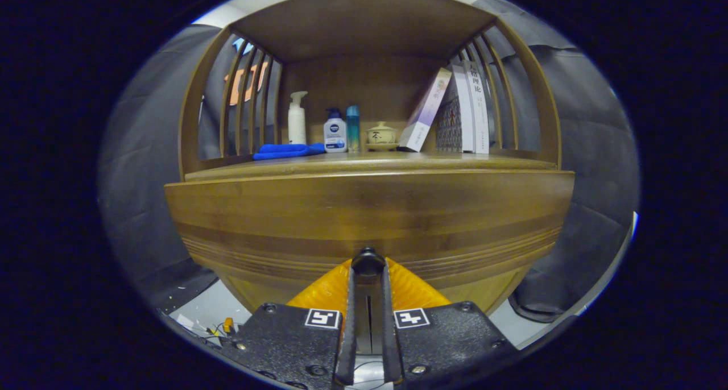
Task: Pull open the drawer, take out the items inside it, and place them on the countertop above the cabinet.
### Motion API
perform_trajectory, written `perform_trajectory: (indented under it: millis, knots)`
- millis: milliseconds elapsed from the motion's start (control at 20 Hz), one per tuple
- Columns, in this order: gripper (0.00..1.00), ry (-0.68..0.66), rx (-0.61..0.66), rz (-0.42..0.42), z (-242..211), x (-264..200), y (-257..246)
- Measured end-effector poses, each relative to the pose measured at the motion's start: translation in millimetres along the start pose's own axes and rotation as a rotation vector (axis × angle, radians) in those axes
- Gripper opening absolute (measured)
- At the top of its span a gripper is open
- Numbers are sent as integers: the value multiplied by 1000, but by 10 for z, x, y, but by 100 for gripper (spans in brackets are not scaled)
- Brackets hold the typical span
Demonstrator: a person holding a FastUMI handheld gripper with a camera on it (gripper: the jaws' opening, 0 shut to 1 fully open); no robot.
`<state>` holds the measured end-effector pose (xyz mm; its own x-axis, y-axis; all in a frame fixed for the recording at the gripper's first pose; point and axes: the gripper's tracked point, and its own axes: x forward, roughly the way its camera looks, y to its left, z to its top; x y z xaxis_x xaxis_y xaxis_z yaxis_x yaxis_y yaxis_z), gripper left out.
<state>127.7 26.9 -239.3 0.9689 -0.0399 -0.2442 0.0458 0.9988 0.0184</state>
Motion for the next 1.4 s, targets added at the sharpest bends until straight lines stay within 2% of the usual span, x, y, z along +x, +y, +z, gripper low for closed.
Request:
perform_trajectory:
  millis: [600,1100,1400]
  knots:
    - [22,0,29,31,-145,-548,-2]
    - [22,-22,-4,19,-172,-576,-14]
    - [32,-40,-39,-16,-146,-516,-46]
